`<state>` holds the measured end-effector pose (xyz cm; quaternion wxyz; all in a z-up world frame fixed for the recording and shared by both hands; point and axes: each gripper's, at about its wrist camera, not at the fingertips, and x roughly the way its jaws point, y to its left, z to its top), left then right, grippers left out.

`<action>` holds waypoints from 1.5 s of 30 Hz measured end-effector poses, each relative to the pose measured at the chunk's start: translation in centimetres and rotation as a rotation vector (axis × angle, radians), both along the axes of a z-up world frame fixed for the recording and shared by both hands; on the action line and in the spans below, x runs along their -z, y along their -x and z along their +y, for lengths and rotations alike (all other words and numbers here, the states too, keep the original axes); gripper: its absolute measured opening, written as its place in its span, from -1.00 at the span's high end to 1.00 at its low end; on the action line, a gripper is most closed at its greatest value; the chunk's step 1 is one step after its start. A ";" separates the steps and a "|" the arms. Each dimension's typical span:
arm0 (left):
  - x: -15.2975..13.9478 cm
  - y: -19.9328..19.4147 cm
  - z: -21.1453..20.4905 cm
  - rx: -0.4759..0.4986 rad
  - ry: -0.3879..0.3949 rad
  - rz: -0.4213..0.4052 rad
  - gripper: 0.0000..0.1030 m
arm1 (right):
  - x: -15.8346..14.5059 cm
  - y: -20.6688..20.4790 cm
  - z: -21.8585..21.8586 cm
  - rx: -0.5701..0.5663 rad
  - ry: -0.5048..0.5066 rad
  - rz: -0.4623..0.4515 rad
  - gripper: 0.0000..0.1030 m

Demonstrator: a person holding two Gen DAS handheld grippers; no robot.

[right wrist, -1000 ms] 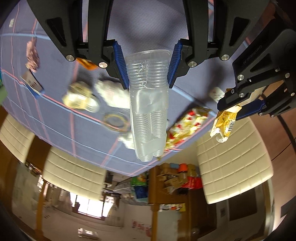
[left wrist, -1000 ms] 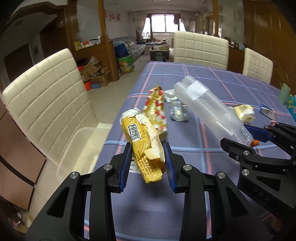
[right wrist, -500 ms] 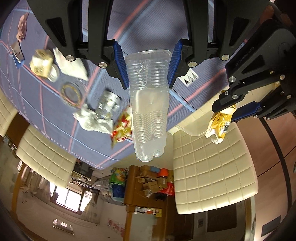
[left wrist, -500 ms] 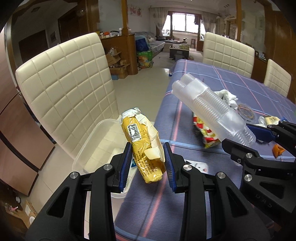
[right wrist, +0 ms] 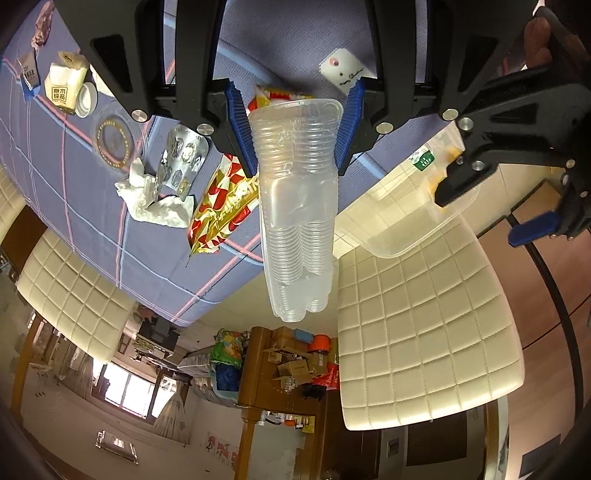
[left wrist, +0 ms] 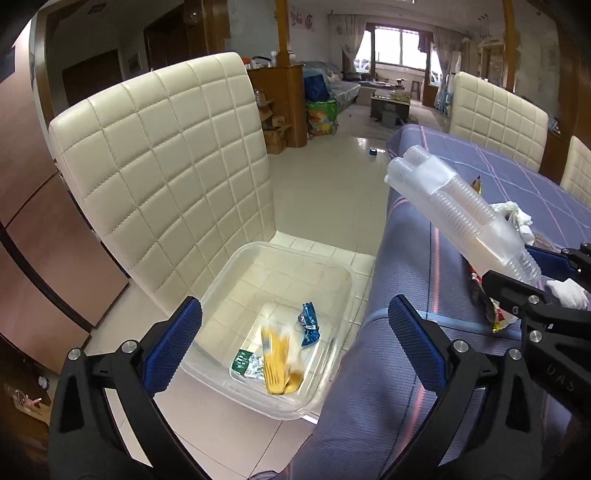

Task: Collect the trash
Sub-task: 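Open the left tool over the bin, dropping the chip bag, then grasp the white tissue with the left tool while the right tool grasps the orange peel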

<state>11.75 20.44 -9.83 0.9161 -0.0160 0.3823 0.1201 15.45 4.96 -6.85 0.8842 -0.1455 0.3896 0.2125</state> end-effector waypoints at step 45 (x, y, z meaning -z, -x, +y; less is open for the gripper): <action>-1.3 0.4 -15.2 0.302 0.037 0.061 -0.93 | 1.3 5.2 -19.5 0.397 -0.028 0.023 -0.34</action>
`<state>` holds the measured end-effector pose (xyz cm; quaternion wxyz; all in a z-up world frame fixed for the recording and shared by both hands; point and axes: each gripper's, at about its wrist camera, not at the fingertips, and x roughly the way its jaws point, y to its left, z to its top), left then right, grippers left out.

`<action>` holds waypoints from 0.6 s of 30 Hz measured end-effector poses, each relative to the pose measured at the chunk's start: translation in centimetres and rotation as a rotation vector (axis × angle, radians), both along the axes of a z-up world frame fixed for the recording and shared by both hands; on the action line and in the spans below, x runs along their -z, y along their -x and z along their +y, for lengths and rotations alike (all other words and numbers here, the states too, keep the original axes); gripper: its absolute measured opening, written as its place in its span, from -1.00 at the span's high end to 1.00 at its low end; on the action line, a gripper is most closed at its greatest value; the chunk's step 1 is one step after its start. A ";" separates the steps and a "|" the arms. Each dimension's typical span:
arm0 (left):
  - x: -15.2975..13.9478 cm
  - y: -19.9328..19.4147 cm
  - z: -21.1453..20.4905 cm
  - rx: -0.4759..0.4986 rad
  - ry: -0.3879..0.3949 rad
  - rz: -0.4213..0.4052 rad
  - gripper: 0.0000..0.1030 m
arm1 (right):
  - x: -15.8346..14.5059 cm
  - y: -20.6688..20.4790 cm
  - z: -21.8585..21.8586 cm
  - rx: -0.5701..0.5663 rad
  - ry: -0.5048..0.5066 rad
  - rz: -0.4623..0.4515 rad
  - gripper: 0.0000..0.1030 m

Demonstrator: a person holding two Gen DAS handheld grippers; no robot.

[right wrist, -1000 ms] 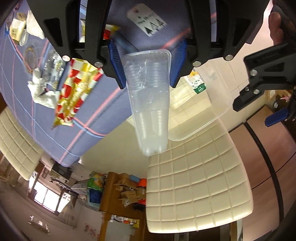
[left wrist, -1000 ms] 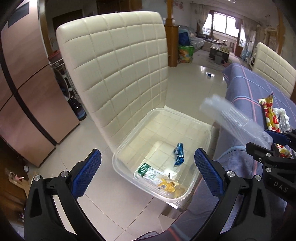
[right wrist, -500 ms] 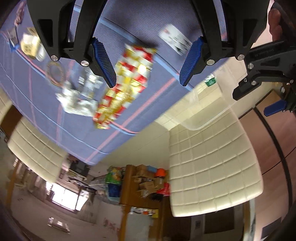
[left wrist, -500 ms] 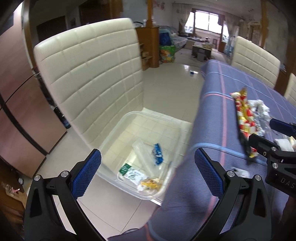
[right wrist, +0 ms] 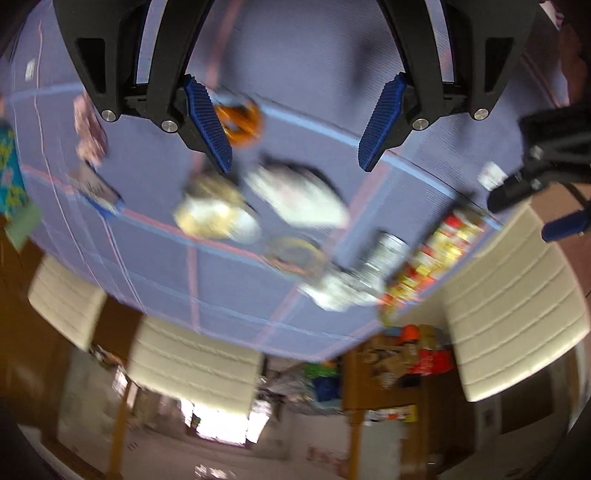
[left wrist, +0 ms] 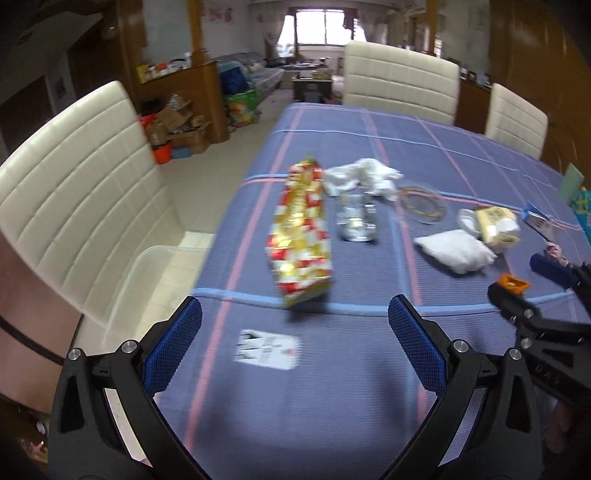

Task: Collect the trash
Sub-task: 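Grasp the white tissue with the left tool while the right tool grasps the orange peel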

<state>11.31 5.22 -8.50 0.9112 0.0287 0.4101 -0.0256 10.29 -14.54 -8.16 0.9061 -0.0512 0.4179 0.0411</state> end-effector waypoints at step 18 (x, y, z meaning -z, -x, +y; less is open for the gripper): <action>0.8 -3.9 -11.1 0.149 -0.073 0.048 -0.93 | 2.7 -1.6 -6.3 0.008 -0.139 0.056 0.42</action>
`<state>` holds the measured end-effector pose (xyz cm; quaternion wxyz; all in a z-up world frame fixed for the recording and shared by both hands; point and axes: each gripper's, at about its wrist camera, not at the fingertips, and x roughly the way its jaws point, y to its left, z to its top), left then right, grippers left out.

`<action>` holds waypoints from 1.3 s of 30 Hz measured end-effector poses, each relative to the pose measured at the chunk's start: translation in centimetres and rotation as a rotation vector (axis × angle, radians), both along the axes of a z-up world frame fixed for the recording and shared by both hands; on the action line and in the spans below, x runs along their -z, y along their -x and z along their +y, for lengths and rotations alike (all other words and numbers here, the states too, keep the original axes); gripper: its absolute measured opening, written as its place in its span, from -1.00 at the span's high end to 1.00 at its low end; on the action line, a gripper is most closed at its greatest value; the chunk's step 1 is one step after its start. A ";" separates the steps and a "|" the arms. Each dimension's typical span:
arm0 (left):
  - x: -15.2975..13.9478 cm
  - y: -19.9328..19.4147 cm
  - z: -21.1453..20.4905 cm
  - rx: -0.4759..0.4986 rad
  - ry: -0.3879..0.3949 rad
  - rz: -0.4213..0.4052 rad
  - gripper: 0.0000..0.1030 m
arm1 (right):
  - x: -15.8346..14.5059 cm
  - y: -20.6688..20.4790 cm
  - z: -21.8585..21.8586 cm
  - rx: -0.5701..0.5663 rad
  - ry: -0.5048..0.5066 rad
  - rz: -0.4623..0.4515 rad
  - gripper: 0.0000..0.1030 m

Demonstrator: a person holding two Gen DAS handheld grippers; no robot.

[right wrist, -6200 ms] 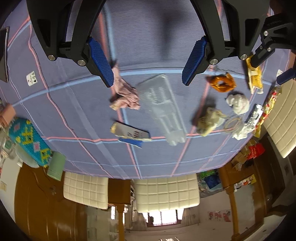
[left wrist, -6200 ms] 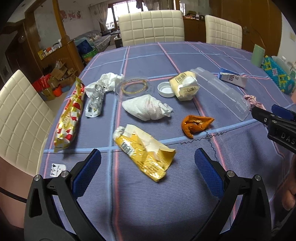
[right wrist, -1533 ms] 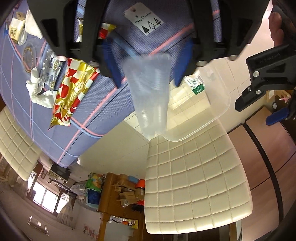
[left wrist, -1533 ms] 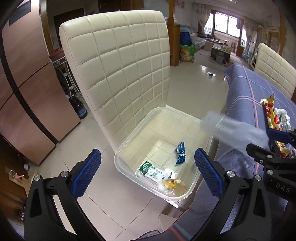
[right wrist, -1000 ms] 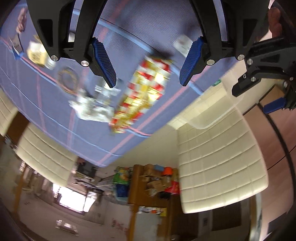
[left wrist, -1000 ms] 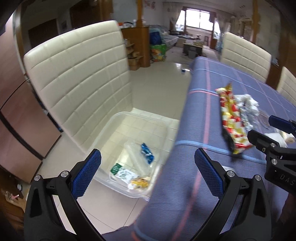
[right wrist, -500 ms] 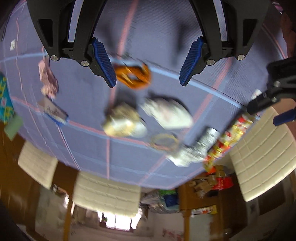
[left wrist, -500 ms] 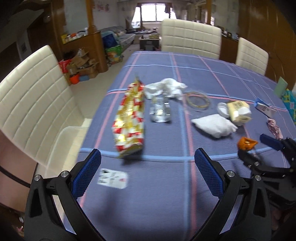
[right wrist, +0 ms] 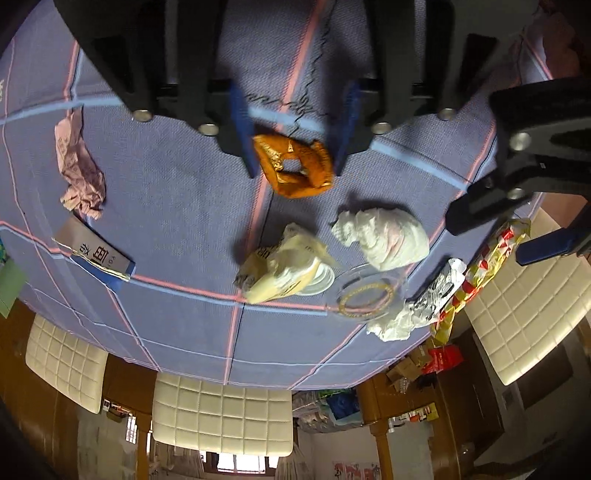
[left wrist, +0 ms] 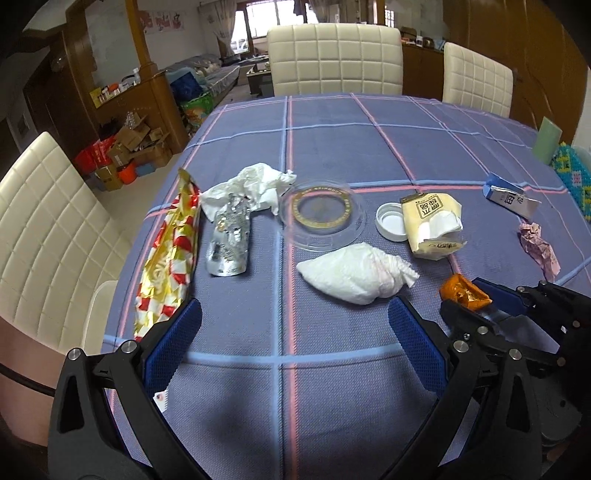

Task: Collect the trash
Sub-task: 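Grasp the white tissue with the left tool while the right tool grasps the orange peel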

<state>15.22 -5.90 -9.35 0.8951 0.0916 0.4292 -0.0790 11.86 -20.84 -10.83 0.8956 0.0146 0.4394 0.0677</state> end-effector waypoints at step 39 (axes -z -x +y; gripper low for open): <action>-2.1 3.6 5.6 0.002 0.104 -0.069 0.44 | -4.0 2.0 5.7 -0.090 0.042 -0.079 0.48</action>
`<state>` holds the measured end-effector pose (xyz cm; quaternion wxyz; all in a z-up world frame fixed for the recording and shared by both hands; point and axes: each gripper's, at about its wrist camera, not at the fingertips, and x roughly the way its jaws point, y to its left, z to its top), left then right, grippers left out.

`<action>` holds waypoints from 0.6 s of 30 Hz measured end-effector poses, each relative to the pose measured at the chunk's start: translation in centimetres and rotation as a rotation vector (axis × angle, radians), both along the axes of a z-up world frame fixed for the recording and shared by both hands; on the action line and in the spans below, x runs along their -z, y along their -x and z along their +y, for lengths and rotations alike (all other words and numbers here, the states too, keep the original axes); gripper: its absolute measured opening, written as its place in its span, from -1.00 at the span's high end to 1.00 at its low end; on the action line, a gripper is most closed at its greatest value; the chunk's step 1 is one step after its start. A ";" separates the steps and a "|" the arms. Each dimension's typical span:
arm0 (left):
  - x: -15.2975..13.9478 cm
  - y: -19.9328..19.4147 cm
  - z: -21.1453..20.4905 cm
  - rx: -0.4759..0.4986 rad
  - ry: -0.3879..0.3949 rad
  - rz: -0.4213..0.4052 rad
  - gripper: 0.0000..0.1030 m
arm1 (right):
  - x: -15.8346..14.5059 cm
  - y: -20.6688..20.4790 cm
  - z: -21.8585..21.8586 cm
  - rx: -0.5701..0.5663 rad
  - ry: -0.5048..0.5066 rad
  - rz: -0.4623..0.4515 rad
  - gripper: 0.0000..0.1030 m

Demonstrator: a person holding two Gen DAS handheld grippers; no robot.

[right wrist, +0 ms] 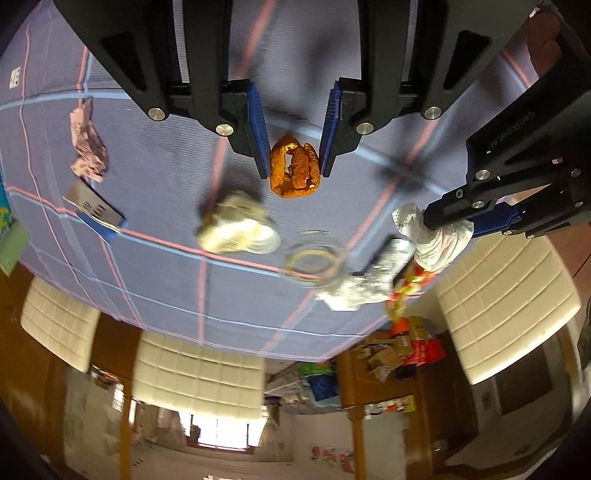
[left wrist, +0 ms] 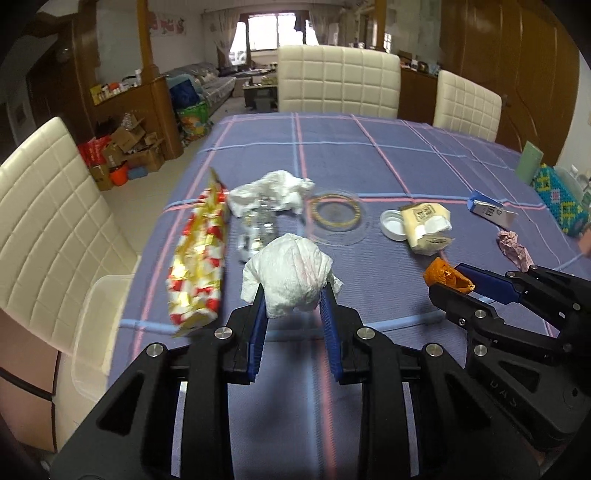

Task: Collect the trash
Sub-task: 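Grasp the white tissue with the left tool while the right tool grasps the orange peel, then carry tissue and peel over the clear bin and open both tools to drop them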

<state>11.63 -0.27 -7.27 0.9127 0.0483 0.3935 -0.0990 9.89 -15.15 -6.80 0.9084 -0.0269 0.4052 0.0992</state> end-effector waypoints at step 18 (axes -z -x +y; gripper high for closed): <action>0.1 2.9 13.3 -0.248 0.007 -0.063 0.44 | -1.0 -2.5 13.9 -0.263 0.038 0.010 0.48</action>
